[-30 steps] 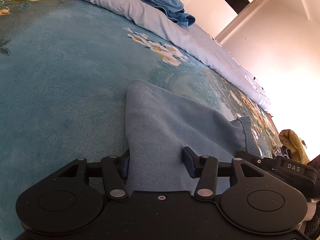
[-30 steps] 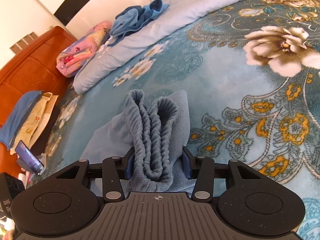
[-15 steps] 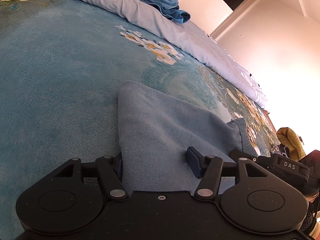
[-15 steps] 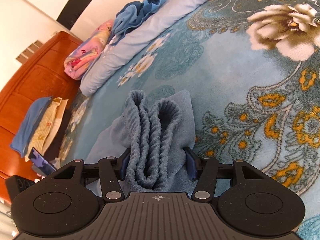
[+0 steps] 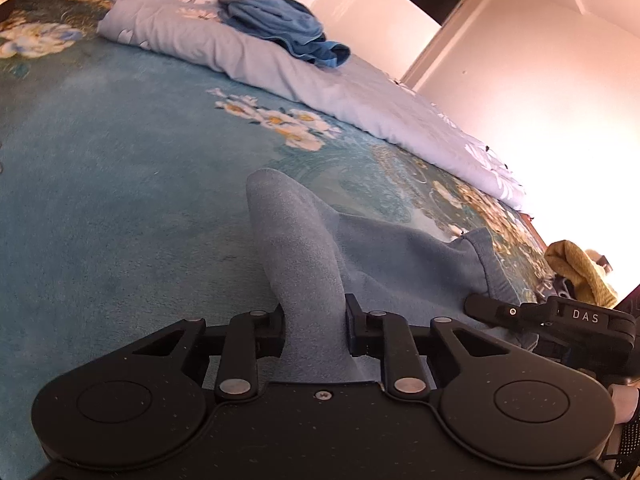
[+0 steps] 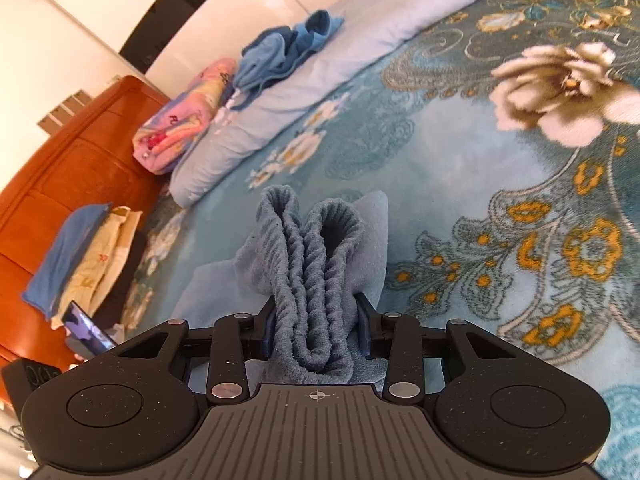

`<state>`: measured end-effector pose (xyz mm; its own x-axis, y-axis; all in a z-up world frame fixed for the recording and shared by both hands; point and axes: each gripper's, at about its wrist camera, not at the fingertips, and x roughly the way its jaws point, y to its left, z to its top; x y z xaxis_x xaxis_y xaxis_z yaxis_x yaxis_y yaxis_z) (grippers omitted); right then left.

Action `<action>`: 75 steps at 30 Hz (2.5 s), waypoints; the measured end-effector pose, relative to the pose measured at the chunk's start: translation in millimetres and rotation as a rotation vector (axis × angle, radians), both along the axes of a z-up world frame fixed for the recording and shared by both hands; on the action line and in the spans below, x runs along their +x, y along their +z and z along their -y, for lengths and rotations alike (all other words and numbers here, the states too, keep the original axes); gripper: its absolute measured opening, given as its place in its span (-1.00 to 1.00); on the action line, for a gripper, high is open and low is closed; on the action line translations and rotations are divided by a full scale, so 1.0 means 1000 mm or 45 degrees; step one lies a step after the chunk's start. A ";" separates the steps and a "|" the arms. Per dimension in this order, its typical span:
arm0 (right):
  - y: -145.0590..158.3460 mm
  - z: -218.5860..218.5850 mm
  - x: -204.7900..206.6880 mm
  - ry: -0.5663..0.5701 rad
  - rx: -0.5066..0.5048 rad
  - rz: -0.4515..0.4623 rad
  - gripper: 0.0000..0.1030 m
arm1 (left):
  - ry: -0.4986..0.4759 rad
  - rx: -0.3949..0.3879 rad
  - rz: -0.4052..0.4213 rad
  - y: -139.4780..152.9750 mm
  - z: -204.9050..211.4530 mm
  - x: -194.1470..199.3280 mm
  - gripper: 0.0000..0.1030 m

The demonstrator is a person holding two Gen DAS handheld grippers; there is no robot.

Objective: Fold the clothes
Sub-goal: 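Lift the folded garment with both grippers and carry it toward the bed, then lower the garment onto the pile and open both grippers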

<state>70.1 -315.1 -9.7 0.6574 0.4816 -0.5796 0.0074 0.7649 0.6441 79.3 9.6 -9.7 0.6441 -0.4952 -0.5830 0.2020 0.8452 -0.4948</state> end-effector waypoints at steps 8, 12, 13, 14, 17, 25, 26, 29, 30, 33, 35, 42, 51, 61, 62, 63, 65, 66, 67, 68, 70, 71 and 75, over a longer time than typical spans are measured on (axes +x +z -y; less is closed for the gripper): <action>0.027 0.036 -0.035 -0.084 0.006 0.078 -0.35 | -0.129 -0.019 0.094 0.037 0.037 -0.011 -0.59; 0.047 0.068 -0.054 -0.130 -0.026 0.138 -0.35 | -0.232 -0.023 0.146 0.059 0.075 -0.009 -0.59; 0.053 0.078 -0.058 -0.144 -0.040 0.151 -0.35 | -0.261 -0.033 0.161 0.063 0.085 -0.007 -0.59; 0.058 0.087 -0.061 -0.165 -0.052 0.154 -0.35 | -0.289 -0.042 0.176 0.067 0.096 -0.005 -0.59; 0.072 0.116 -0.071 -0.228 -0.090 0.168 -0.35 | -0.381 -0.035 0.192 0.081 0.133 0.002 -0.59; 0.113 0.212 -0.105 -0.427 -0.165 0.217 -0.35 | -0.641 -0.063 0.276 0.121 0.254 0.016 -0.59; 0.119 0.225 -0.107 -0.446 -0.183 0.219 -0.35 | -0.668 -0.079 0.284 0.125 0.270 0.017 -0.59; 0.140 0.264 -0.109 -0.492 -0.259 0.222 -0.34 | -0.747 -0.126 0.295 0.133 0.316 0.026 -0.58; 0.148 0.276 -0.108 -0.500 -0.287 0.215 -0.34 | -0.769 -0.141 0.300 0.136 0.330 0.029 -0.58; 0.167 0.315 -0.100 -0.523 -0.362 0.186 -0.34 | -0.838 -0.182 0.309 0.144 0.375 0.038 -0.58; 0.178 0.340 -0.091 -0.533 -0.424 0.169 -0.34 | -0.885 -0.191 0.320 0.148 0.405 0.046 -0.58; 0.204 0.430 -0.056 -0.547 -0.607 0.093 -0.34 | -1.014 -0.246 0.385 0.158 0.501 0.063 -0.56; 0.179 0.501 -0.009 -0.565 -0.800 -0.057 -0.33 | -1.068 -0.207 0.379 0.109 0.582 0.066 -0.52; 0.112 0.532 -0.011 -0.650 -0.689 -0.114 -0.17 | -1.041 -0.127 0.333 0.064 0.585 0.080 -0.40; 0.112 0.531 -0.011 -0.657 -0.692 -0.114 -0.16 | -1.044 -0.122 0.329 0.064 0.585 0.081 -0.40; 0.113 0.529 -0.010 -0.661 -0.706 -0.119 -0.15 | -1.037 -0.118 0.317 0.067 0.584 0.080 -0.40; 0.119 0.524 -0.009 -0.662 -0.734 -0.121 -0.15 | -1.023 -0.106 0.302 0.073 0.580 0.079 -0.39; 0.125 0.520 -0.010 -0.665 -0.753 -0.111 -0.15 | -1.017 -0.097 0.300 0.077 0.576 0.078 -0.39; 0.133 0.515 -0.013 -0.671 -0.776 -0.094 -0.14 | -1.017 -0.079 0.307 0.081 0.570 0.076 -0.35; 0.141 0.510 -0.016 -0.680 -0.799 -0.078 -0.09 | -1.011 -0.063 0.323 0.086 0.562 0.074 -0.24; 0.156 0.498 -0.026 -0.723 -0.841 -0.041 -0.08 | -0.978 -0.058 0.355 0.092 0.535 0.067 -0.07; 0.163 0.488 -0.032 -0.738 -0.857 -0.012 -0.06 | -0.955 -0.051 0.337 0.092 0.520 0.067 0.00; 0.182 0.440 -0.055 -0.742 -0.885 0.104 0.07 | -0.856 -0.062 0.151 0.077 0.452 0.066 0.11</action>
<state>14.7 -755.1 172.3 0.7390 -0.3805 -0.5560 0.4891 0.8705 0.0544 145.6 -442.1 67.4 0.2455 -0.8337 -0.4947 0.7302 0.4947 -0.4712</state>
